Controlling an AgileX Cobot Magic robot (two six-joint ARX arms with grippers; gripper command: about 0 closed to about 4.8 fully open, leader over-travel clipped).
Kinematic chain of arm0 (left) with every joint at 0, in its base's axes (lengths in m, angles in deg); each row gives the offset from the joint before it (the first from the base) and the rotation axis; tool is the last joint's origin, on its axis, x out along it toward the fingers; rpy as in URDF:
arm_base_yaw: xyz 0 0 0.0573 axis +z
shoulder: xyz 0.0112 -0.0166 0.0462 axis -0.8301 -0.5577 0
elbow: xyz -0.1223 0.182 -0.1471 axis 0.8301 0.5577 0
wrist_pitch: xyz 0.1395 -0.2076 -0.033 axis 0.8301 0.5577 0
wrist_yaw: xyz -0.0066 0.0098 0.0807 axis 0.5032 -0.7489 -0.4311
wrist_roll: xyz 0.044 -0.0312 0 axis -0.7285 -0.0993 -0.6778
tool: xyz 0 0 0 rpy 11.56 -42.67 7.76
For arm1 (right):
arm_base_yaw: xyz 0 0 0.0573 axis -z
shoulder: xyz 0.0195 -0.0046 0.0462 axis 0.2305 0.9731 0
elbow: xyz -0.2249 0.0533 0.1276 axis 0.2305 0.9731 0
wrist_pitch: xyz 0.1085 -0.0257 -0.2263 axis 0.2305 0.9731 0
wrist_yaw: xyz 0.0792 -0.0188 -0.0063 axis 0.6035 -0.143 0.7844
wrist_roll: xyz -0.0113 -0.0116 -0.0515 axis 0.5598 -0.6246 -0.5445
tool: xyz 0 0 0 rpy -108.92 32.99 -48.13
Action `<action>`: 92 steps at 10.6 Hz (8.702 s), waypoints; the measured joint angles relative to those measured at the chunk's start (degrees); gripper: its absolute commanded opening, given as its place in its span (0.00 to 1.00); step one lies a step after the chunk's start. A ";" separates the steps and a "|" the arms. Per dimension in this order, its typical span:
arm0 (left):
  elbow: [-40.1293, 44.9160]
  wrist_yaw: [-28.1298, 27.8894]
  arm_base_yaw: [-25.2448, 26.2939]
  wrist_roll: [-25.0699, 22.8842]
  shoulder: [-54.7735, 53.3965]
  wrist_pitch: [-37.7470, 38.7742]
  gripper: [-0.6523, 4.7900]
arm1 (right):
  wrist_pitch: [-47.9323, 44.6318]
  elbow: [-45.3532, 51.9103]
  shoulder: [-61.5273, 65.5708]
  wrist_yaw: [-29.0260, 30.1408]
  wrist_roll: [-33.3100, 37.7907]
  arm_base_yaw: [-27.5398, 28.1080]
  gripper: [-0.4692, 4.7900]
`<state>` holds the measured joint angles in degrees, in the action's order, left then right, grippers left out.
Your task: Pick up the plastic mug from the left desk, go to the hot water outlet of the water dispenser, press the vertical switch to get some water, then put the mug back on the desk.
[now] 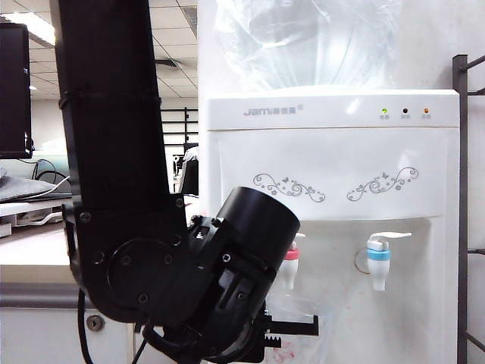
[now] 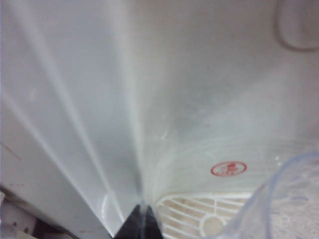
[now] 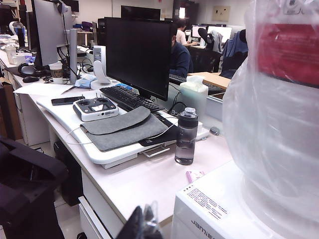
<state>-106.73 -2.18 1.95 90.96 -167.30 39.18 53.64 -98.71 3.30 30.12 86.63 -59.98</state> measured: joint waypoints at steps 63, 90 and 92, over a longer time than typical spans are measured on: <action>-1.22 -6.03 -0.94 6.49 -0.13 -0.31 0.13 | -71.97 26.21 65.70 17.59 20.52 20.00 0.08; -1.22 -6.03 -0.94 6.49 -0.13 -0.13 0.13 | -70.36 25.03 68.41 20.31 20.68 20.06 0.08; -1.22 -6.03 -0.94 6.49 -0.13 -0.13 0.13 | -68.98 24.50 68.41 20.79 22.14 20.06 0.08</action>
<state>-107.95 -8.21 1.01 97.45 -167.43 39.05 -15.34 -74.21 71.71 50.91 108.77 -39.92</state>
